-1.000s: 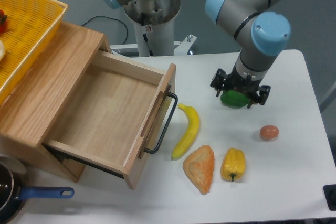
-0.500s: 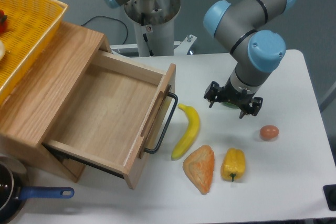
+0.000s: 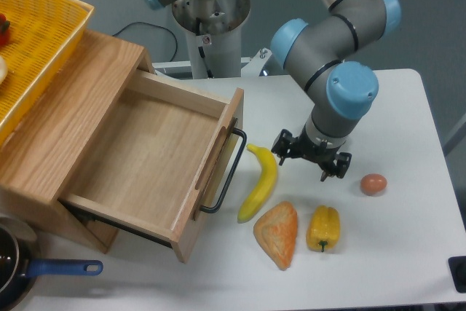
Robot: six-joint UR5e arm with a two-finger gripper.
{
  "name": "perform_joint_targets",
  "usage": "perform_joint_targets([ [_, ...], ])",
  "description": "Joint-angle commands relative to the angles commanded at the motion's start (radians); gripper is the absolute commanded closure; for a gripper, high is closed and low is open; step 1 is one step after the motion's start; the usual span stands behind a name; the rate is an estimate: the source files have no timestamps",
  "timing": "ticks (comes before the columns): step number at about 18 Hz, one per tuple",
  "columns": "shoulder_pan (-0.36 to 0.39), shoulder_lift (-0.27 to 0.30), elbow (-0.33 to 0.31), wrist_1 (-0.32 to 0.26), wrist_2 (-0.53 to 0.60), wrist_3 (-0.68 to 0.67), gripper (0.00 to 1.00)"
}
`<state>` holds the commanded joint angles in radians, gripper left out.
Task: Pick up the banana
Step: 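Swing the gripper across toward the yellow banana and lower it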
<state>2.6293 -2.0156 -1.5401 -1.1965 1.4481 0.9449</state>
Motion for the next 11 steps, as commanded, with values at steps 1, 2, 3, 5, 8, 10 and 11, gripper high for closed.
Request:
perform_joint_targets([
  [1,0.000,0.000,-0.005,0.002,0.000,0.000,0.00],
  [2,0.000,0.000,-0.015,0.003,0.000,0.002,0.00],
  [3,-0.002,0.000,-0.026,0.008,0.002,0.002,0.00],
  [5,-0.002,-0.012,-0.029,0.018,0.002,0.003,0.00],
  [8,-0.003,-0.032,-0.034,0.026,0.002,0.003,0.00],
  [10,-0.009,-0.038,-0.038,0.026,0.002,0.005,0.00],
  [11,-0.011,-0.040,-0.043,0.026,0.002,0.003,0.00],
])
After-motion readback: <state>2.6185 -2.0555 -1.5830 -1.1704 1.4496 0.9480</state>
